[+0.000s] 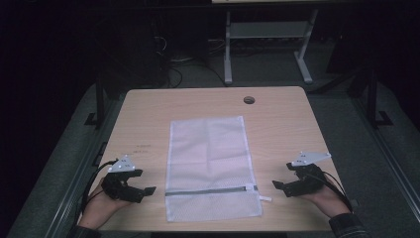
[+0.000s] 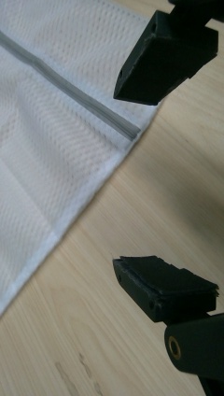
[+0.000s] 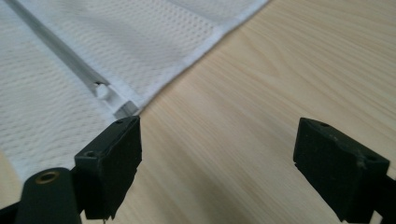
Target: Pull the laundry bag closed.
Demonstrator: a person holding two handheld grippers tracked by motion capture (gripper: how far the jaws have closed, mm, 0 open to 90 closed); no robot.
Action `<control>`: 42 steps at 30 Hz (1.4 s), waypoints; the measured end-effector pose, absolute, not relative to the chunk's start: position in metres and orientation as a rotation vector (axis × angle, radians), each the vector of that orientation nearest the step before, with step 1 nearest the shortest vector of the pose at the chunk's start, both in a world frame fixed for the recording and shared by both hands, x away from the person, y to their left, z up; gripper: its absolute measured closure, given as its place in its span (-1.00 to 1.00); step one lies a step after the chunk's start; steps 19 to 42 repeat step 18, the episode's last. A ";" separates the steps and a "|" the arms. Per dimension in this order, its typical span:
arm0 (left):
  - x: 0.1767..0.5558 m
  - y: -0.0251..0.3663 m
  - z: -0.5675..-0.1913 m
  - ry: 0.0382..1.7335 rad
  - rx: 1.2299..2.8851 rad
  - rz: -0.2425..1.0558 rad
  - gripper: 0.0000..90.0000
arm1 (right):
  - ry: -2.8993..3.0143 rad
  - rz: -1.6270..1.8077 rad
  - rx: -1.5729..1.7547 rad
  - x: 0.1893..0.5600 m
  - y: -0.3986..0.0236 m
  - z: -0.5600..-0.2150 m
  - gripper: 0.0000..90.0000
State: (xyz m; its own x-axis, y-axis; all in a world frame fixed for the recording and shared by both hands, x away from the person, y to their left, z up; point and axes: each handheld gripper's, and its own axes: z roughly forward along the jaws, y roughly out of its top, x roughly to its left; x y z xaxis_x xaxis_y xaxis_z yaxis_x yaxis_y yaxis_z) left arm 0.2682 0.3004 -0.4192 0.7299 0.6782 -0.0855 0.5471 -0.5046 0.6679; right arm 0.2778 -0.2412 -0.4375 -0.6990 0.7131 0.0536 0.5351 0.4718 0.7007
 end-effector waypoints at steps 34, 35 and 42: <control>0.269 0.312 -0.422 0.960 2.239 0.283 -0.68 | 2.426 1.003 1.109 0.281 -0.246 -0.444 -0.75; 0.269 0.312 -0.422 0.960 2.239 0.283 -0.68 | 2.426 1.003 1.109 0.281 -0.246 -0.444 -0.75; 0.269 0.312 -0.422 0.960 2.239 0.283 -0.68 | 2.426 1.003 1.109 0.281 -0.246 -0.444 -0.75</control>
